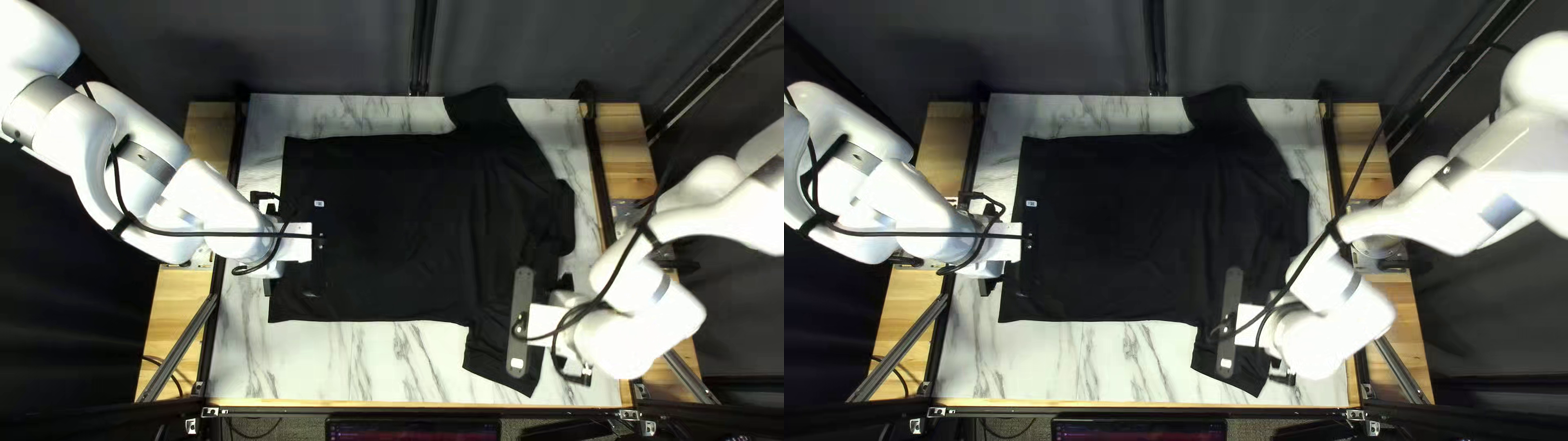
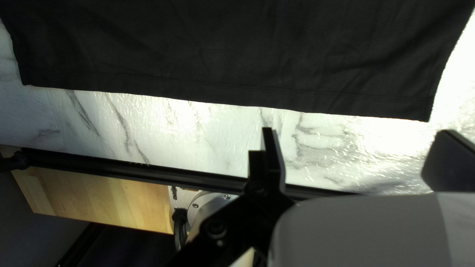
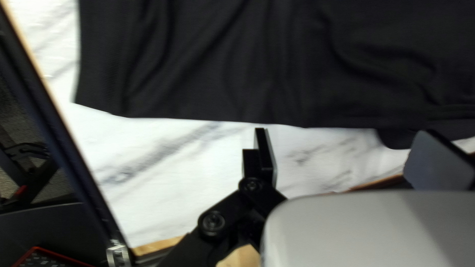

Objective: Fold t-shirt

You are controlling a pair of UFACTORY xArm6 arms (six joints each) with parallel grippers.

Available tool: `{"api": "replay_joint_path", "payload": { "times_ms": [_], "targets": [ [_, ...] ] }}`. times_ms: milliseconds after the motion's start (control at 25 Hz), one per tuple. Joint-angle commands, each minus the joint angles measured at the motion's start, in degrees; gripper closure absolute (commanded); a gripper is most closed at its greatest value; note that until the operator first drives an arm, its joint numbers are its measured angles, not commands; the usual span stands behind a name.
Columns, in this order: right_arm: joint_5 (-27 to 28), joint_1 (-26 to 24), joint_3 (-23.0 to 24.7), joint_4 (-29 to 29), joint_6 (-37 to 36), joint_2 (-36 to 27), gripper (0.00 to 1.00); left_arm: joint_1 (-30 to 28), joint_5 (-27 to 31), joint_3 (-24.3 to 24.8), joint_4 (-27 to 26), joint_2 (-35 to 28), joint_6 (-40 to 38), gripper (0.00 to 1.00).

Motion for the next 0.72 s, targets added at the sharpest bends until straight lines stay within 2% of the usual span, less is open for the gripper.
{"api": "replay_joint_path", "payload": {
  "times_ms": [40,360,720],
  "targets": [
    [-3.10,2.34,-3.55,-0.76,2.98,5.68,0.00,0.59,-0.40,0.93,-0.10,-0.84,0.29,0.00],
    [-7.98,3.93,-6.28,-0.27,2.69,11.28,0.00,0.96,-0.84,1.07,-0.62,-0.87,0.39,0.00],
    [-10.00,3.95,-9.52,2.39,0.05,16.72,0.00,2.43,-0.82,1.50,-1.17,-1.44,1.55,0.00]
  ]
}}
